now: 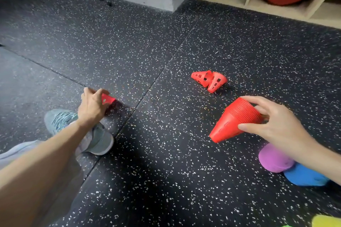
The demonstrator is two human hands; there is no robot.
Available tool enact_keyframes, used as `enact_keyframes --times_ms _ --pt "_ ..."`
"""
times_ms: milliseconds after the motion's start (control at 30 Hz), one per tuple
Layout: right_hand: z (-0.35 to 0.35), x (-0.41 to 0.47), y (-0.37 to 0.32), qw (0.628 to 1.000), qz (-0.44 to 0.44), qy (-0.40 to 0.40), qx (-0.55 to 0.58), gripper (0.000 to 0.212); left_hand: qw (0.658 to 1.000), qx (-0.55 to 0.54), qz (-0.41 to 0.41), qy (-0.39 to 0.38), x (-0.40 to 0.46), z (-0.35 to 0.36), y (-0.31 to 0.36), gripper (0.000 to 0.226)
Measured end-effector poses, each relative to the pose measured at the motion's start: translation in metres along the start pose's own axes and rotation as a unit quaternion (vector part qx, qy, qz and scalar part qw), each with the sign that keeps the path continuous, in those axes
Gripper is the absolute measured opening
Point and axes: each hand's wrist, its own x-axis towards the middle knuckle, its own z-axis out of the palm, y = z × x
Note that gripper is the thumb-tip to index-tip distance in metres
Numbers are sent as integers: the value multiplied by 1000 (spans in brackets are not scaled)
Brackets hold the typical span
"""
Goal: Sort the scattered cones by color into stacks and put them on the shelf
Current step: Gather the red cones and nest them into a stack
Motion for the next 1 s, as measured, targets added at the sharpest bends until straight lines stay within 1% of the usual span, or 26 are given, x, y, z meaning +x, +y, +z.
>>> enact_keyframes --times_ms 67,167,267,333,400,433,533,667,733,800,867,1000 --pt "0 0 -1 1000 0 3 2 67 1000 15 16 2 -3 -1 0 27" --pt "0 -1 -3 1000 -2 8 1 67 999 20 43 -23 -4 -2 1 21" --pt "-1 -2 -4 1000 -3 8 3 67 997 -32 59 -39 -9 -5 9 15" --pt "-1 -3 -7 1000 -6 8 5 66 993 -68 80 -49 -19 -12 27 8" --pt "-2 -4 -10 1000 -13 10 6 65 985 -87 139 -60 -36 -19 58 30" --pt "-4 -6 -11 1000 -21 16 11 65 979 -91 170 -69 -44 -21 74 35" --pt "-11 -10 -18 997 -44 59 29 62 957 -85 257 -106 -71 -23 119 10" --pt "-23 -17 -34 990 -65 114 58 65 914 -87 380 -110 -113 -35 176 16" --pt "-29 -22 -40 986 -83 123 69 67 896 -97 419 -109 -134 -48 199 16" --pt "-33 -28 -44 984 -107 122 70 68 885 -131 435 -102 -152 -64 215 15" --pt "-37 -38 -50 983 -131 108 70 70 880 -172 432 -97 -168 -79 228 13" --pt "-43 -59 -58 979 -173 73 75 70 876 -262 396 -89 -201 -97 251 12"
